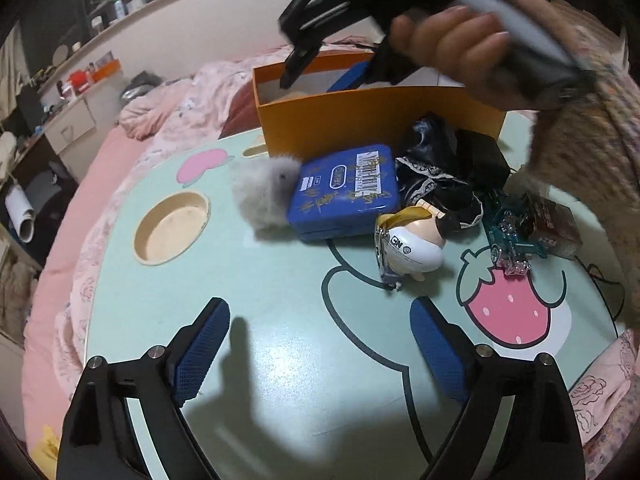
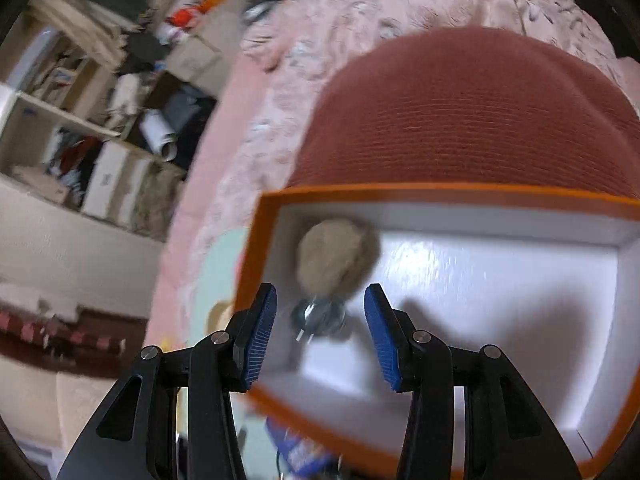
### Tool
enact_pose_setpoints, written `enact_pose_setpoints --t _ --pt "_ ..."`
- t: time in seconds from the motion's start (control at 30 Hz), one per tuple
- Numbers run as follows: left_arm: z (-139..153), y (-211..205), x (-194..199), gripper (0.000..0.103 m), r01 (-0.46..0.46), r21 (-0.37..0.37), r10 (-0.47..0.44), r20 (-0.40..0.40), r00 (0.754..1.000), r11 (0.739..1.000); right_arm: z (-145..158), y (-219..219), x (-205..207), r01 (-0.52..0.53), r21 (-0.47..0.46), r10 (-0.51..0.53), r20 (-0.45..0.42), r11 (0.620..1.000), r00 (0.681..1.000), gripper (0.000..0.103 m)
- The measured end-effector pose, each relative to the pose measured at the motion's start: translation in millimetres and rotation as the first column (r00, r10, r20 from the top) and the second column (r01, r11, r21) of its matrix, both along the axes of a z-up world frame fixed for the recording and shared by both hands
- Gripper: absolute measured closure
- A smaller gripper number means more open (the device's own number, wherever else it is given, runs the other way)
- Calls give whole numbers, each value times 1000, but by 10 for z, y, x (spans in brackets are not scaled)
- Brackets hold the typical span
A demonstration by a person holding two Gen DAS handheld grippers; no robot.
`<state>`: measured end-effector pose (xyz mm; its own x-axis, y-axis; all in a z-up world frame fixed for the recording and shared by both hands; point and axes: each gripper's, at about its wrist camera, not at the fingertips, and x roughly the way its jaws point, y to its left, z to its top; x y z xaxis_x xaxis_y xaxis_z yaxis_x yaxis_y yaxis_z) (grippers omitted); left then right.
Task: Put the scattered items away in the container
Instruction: 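Grasp the brown fluffy pom-pom in the box with the right gripper, set it on table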
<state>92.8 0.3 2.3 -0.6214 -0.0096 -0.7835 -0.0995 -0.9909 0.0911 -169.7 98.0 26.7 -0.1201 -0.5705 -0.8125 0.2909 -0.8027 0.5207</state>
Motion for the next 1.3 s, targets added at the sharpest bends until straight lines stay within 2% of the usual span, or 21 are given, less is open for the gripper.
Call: enact_pose_setpoints --t 0.13,0.2,0.27,0.3,0.33,0.37,0.4,0.43,0.47,0.6,0.73,0.9,1.03,1.13,1.2,1.3 --pt "-5 10 14 12 3 12 -3 4 1000 1000 -101 -117 -53 16 63 -15 -12 998 1000 56" --pt "-11 12 12 12 3 17 -4 6 1000 1000 -179 -164 -80 -1 66 1 11 998 1000 48" --pt "-9 13 19 12 2 21 -2 7 1000 1000 -173 -172 -70 -1 70 1 -8 998 1000 48" --pt "-9 14 21 12 0 21 0 7 1000 1000 -156 -176 -71 -4 81 5 -14 997 1000 64" --pt "-10 15 24 12 -1 23 1 8 1000 1000 -154 -173 -66 -15 76 16 -10 997 1000 75" --pt "-9 17 25 12 -1 24 1 8 1000 1000 -141 -160 -59 -21 60 22 -5 998 1000 77" --pt "-8 18 26 12 -2 24 2 8 1000 1000 -123 -129 -50 -19 39 19 -8 999 1000 87" --pt "-9 16 27 12 -3 24 3 8 1000 1000 -96 -97 -36 -14 25 14 -19 1000 1000 92" --pt "-9 14 28 12 -4 25 4 8 1000 1000 -62 -65 -21 -6 17 7 -34 1000 999 93" --pt "-14 4 20 12 -11 34 10 13 1000 999 200 155 110 24 -44 -29 -127 999 992 93" --pt "-5 -20 25 12 -22 47 21 9 1000 999 537 454 344 40 -103 -64 -234 994 970 93" --pt "16 -57 15 12 -29 67 28 7 1000 997 747 825 723 20 -153 -67 -307 988 949 93" --pt "114 -127 -12 12 -27 77 28 -9 1000 997 689 986 1068 -40 -143 -8 -319 989 948 93" --pt "301 -236 -77 12 -9 101 13 -37 999 995 556 1120 1242 -48 -116 11 -303 992 953 93" --pt "466 -326 -171 12 13 151 -5 -51 999 989 459 1173 1311 -43 -94 14 -286 995 958 93" --pt "749 -383 -395 22 66 249 -52 -66 997 966 328 1234 1375 -46 -71 27 -252 996 967 90"
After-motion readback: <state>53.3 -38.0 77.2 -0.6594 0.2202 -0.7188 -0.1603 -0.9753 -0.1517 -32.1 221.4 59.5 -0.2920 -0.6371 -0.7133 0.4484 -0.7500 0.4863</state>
